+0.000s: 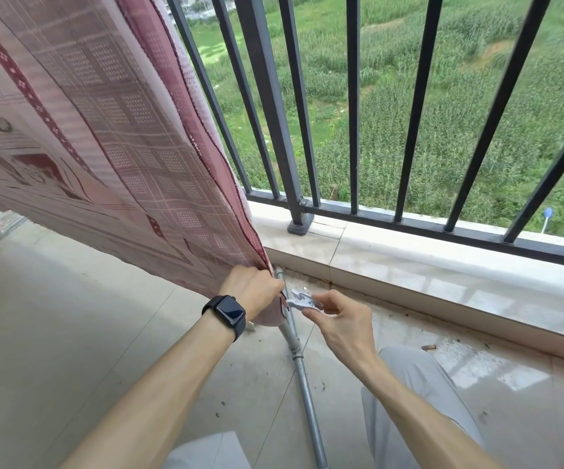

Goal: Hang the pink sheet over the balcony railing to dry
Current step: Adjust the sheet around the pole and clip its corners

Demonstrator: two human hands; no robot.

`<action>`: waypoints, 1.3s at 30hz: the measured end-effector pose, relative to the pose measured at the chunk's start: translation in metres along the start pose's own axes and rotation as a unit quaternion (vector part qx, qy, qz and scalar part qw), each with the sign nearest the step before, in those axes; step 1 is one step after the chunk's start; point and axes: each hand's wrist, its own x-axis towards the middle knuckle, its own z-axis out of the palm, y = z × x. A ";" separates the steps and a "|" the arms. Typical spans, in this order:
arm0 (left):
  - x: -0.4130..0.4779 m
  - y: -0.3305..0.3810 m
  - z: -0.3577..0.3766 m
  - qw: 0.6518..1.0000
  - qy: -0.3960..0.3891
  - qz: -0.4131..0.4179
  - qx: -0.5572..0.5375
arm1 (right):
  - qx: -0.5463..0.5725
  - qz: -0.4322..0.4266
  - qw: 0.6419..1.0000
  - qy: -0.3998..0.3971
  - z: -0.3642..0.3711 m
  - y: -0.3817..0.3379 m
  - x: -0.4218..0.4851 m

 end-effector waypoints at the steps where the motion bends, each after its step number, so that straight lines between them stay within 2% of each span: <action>1: 0.000 0.000 0.000 1.000 0.002 0.000 0.000 | -0.007 -0.007 1.000 -0.006 0.001 0.000 0.001; 8: 0.000 0.001 -0.002 0.999 0.013 -0.004 -0.030 | -0.035 -0.011 0.998 -0.058 0.024 -0.010 0.017; 14: -0.024 0.014 0.018 0.980 0.096 0.009 -0.171 | 0.016 0.063 0.991 -0.114 0.005 -0.001 0.013; 18: -0.043 0.035 0.060 0.976 0.040 0.032 -0.213 | -0.041 0.089 0.993 -0.059 -0.008 0.009 0.011; 21: -0.030 0.041 0.083 0.974 -0.017 0.037 -0.224 | -0.089 0.073 0.992 -0.058 -0.007 0.014 0.017; 24: -0.010 0.058 0.086 0.951 -0.042 0.077 -0.297 | -0.130 0.063 0.988 -0.057 -0.012 0.014 0.021; 27: -0.006 0.084 0.061 0.929 -0.103 0.134 -0.328 | -0.172 0.094 0.980 -0.031 -0.039 -0.006 0.008; 31: -0.009 0.088 -0.018 0.939 -0.138 0.175 -0.261 | -0.250 0.171 0.953 0.021 -0.105 -0.071 -0.025; 35: -0.024 0.068 -0.129 0.945 -0.136 0.195 -0.225 | -0.292 0.230 0.927 0.041 -0.177 -0.176 -0.052; 39: -0.050 0.039 -0.252 0.941 -0.110 0.241 -0.210 | -0.316 0.245 0.913 0.076 -0.236 -0.303 -0.083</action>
